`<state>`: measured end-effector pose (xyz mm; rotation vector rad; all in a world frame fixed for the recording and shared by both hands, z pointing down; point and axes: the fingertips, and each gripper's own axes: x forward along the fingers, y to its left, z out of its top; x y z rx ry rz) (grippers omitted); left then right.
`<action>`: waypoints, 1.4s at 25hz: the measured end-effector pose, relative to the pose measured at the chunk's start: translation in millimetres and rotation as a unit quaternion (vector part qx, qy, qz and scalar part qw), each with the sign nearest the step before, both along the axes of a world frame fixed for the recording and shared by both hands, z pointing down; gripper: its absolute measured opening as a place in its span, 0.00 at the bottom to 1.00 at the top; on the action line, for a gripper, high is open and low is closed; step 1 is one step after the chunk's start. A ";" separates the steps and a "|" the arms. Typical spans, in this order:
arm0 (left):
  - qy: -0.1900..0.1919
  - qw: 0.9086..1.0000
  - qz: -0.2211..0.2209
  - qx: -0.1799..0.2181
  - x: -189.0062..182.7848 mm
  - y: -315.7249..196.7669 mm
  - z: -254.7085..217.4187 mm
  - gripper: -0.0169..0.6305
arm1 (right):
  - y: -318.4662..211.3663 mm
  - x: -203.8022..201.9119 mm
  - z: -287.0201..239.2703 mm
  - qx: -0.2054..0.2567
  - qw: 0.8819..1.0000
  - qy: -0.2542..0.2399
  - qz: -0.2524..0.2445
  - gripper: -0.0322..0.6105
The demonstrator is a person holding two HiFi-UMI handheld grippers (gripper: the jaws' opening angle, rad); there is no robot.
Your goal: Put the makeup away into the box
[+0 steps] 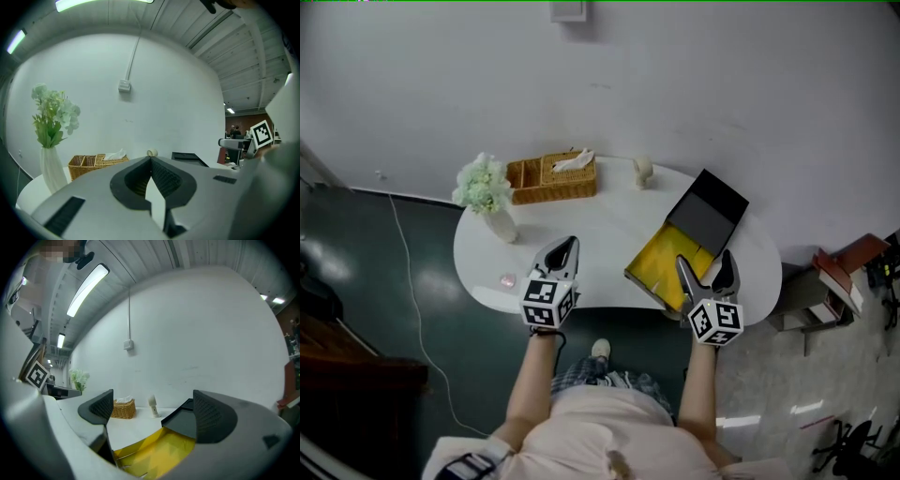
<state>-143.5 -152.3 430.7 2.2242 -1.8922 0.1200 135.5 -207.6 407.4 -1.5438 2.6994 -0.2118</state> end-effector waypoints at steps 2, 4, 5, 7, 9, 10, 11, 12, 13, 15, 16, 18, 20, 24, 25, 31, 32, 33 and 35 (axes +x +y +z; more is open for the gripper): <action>0.006 1.000 -0.001 0.002 -5.2 -14.7 0.9 0.07 | -12.8 -5.6 -1.7 0.000 1.000 -0.002 0.000 0.86; 0.011 1.000 0.000 0.005 -7.5 -25.4 1.7 0.07 | -20.5 -10.7 -2.2 0.000 1.000 0.000 -0.004 0.86; 0.013 1.000 -0.001 0.006 -8.7 -30.2 1.9 0.07 | -23.3 -13.0 -2.2 0.000 1.000 0.003 -0.006 0.86; 0.017 1.000 -0.005 0.008 -11.3 -41.2 0.3 0.07 | -29.7 -16.8 -4.0 0.000 1.000 0.008 -0.011 0.86; 0.019 1.000 -0.008 0.011 -12.6 -51.7 -4.2 0.07 | -37.9 -17.3 -8.0 0.002 1.000 0.009 -0.012 0.86; 0.021 1.000 -0.009 0.012 -12.8 -56.2 -6.8 0.07 | -42.8 -16.9 -10.6 0.002 1.000 0.009 -0.013 0.86; 0.022 1.000 -0.011 0.014 -13.1 -59.8 -9.4 0.07 | -47.8 -17.0 -13.2 0.002 1.000 0.009 -0.015 0.86; 0.024 1.000 -0.014 0.014 -13.9 -62.0 -11.4 0.07 | -52.0 -18.0 -15.5 0.002 1.000 0.010 -0.017 0.86; 0.026 0.999 -0.018 0.014 -15.2 -63.2 -12.6 0.07 | -55.4 -19.9 -17.4 0.001 1.000 0.011 -0.021 0.86; 0.028 0.999 -0.025 0.013 -18.6 -65.3 -12.9 0.07 | -61.8 -26.8 -21.6 0.003 0.999 0.012 -0.031 0.86; 0.029 0.999 -0.030 0.013 -20.7 -65.1 -11.4 0.07 | -64.4 -31.9 -23.1 0.005 0.999 0.014 -0.038 0.86; 0.031 0.999 -0.043 0.011 -25.9 -59.7 -6.5 0.07 | -67.1 -45.1 -23.7 0.006 0.998 0.016 -0.056 0.86; 0.033 0.998 -0.059 0.009 -34.9 -51.1 -2.8 0.07 | -69.0 -63.1 -24.3 0.005 0.997 0.015 -0.078 0.86; 0.033 0.994 -0.103 0.001 -64.2 -26.7 4.4 0.07 | -65.3 -112.8 -24.0 0.009 0.991 0.022 -0.133 0.86; 0.034 0.993 -0.117 -0.002 -73.4 -18.1 6.8 0.07 | -62.3 -127.6 -22.5 0.009 0.988 0.026 -0.150 0.86; 0.035 0.978 -0.207 -0.013 -131.2 44.0 19.5 0.07 | -28.2 -220.1 -10.1 -0.003 0.966 0.026 -0.255 0.86; 0.035 0.974 -0.222 -0.014 -140.6 54.7 21.2 0.07 | -19.9 -235.9 -8.0 -0.005 0.962 0.027 -0.273 0.86; 0.035 0.971 -0.235 -0.015 -149.8 65.2 23.1 0.07 | -11.1 -251.6 -6.0 -0.007 0.956 0.028 -0.292 0.86; 0.034 0.964 -0.262 -0.018 -167.5 85.0 27.1 0.07 | 7.3 -282.7 -1.5 -0.011 0.944 0.033 -0.327 0.86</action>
